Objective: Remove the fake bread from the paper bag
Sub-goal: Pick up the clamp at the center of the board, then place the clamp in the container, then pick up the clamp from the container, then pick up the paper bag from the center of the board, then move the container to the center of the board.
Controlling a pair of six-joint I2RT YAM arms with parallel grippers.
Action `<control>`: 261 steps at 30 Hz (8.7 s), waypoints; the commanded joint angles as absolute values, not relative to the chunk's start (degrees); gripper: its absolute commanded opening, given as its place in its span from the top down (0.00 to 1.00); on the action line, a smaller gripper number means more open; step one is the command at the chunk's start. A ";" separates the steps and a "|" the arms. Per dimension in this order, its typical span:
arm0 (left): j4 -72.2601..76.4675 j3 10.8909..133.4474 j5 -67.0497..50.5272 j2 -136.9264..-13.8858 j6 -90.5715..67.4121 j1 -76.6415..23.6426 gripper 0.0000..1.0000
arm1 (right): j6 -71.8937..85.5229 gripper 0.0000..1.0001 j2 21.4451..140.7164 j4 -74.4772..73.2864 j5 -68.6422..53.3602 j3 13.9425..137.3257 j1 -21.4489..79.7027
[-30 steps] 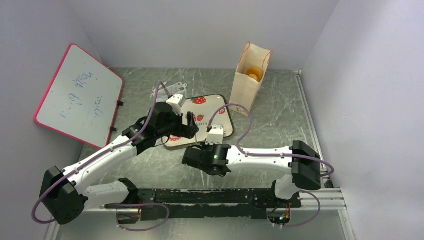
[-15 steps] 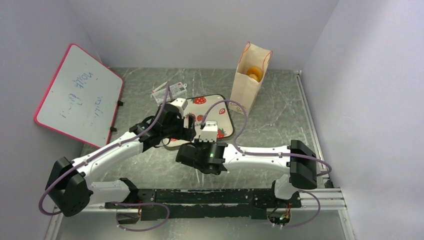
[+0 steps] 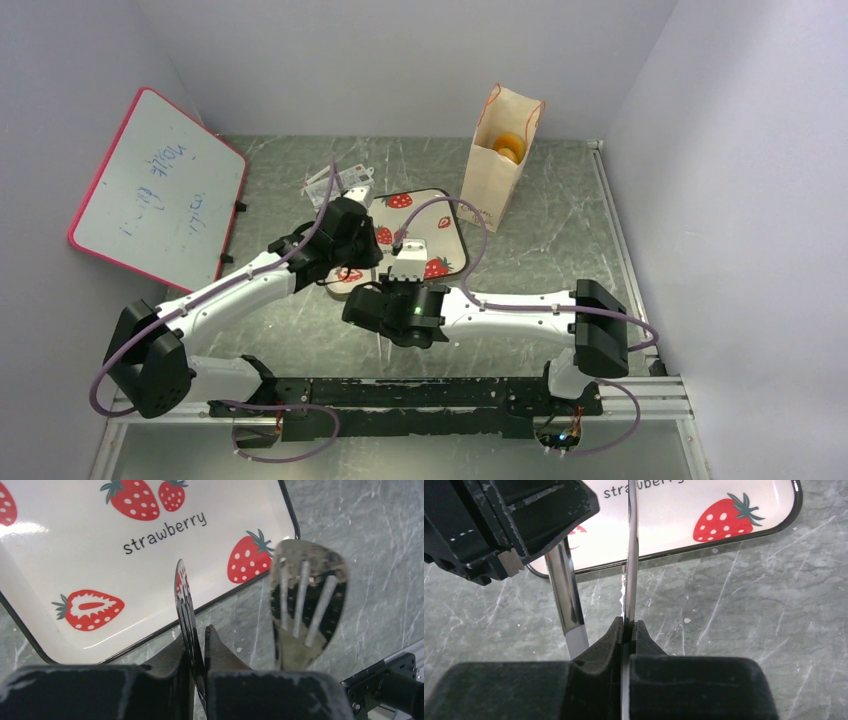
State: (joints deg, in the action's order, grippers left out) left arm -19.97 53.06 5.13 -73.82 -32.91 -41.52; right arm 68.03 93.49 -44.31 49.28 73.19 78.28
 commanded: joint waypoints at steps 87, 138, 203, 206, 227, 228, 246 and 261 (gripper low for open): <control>-25.02 43.77 -3.31 -44.21 -36.92 -19.24 0.02 | 26.00 0.07 97.40 3.16 30.58 52.58 56.93; -20.24 56.49 7.28 -59.90 -32.97 -19.12 0.02 | 27.33 0.29 93.31 -0.53 30.55 54.99 56.60; -17.33 138.34 -6.78 -132.32 -9.86 -40.41 0.02 | 79.64 0.38 54.73 -62.67 45.88 44.36 71.37; -17.34 139.90 -5.85 -134.07 -9.76 -40.44 0.02 | 79.31 0.38 54.02 -62.93 45.77 44.38 71.37; -13.34 133.97 -0.71 -130.90 -10.30 -40.47 0.93 | 74.43 0.39 53.57 -61.90 46.16 44.56 71.41; -11.85 132.48 -0.44 -129.81 -10.55 -40.37 0.93 | 74.30 0.39 53.64 -61.80 46.21 44.63 71.39; 8.19 132.95 8.38 -124.22 -12.56 -39.50 0.93 | 73.30 0.39 53.37 -62.31 47.42 45.71 71.44; 18.37 97.90 30.83 -92.48 0.67 -37.66 0.93 | 59.04 0.49 62.46 -45.13 46.49 48.32 71.19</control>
State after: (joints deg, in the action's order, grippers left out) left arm 7.79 104.03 21.50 -102.43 -4.21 -38.83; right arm 64.55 60.27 -53.12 44.62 46.09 71.11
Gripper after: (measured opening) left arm 0.073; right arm 0.603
